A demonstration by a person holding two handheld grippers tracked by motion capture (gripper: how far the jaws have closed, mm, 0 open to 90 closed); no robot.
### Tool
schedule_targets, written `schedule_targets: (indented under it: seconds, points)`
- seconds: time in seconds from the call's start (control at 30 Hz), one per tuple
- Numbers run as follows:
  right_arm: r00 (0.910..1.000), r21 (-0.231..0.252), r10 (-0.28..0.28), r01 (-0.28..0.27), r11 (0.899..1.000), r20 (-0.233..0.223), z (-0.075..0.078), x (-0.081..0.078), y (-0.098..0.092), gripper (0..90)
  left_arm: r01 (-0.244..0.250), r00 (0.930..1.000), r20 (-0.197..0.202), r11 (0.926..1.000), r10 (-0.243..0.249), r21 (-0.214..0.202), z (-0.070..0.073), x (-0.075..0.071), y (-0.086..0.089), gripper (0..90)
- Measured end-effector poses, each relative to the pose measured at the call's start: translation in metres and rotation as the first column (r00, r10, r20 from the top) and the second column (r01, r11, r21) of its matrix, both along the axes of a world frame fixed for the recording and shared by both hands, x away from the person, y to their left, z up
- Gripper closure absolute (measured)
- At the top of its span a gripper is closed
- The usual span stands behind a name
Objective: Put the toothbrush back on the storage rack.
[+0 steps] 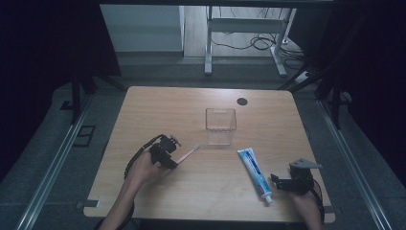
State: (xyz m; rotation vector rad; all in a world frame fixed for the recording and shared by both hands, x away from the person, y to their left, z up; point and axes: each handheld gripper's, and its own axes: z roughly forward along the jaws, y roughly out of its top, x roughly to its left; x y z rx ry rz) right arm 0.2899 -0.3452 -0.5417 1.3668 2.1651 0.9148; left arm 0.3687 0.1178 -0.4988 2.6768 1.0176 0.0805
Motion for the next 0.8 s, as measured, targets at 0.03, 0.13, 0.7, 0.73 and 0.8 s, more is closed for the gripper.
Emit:
schedule_targets:
  seconds: [0.03,0.13,0.7,0.73,0.8]
  points:
    - [1.0000,0.000,0.000,0.000,1.000,0.000,0.000,0.000,0.000,8.0,0.009,0.9999,-0.014,0.9999,-0.009,0.006,0.000,0.002,-0.003,54.8]
    - [1.0000,0.000,0.000,0.000,1.000,0.000,0.000,0.000,0.000,8.0,0.024,0.9989,-0.042,0.9995,-0.023,0.022,0.000,0.007,-0.009,57.3]
    - [1.0000,0.000,0.000,0.000,1.000,0.000,0.000,0.000,0.000,8.0,0.030,0.9886,-0.150,0.9951,-0.016,0.094,-0.001,0.031,-0.030,72.0]
    - [1.0000,0.000,0.000,0.000,1.000,-0.001,0.000,0.000,0.000,8.0,0.031,0.9878,-0.155,0.9948,-0.015,0.097,-0.001,0.031,-0.031,72.4]
    - [1.0000,0.000,0.000,0.000,1.000,0.000,0.000,0.000,0.000,8.0,0.019,0.9867,-0.162,0.9952,-0.003,0.096,-0.001,0.032,-0.032,74.3]
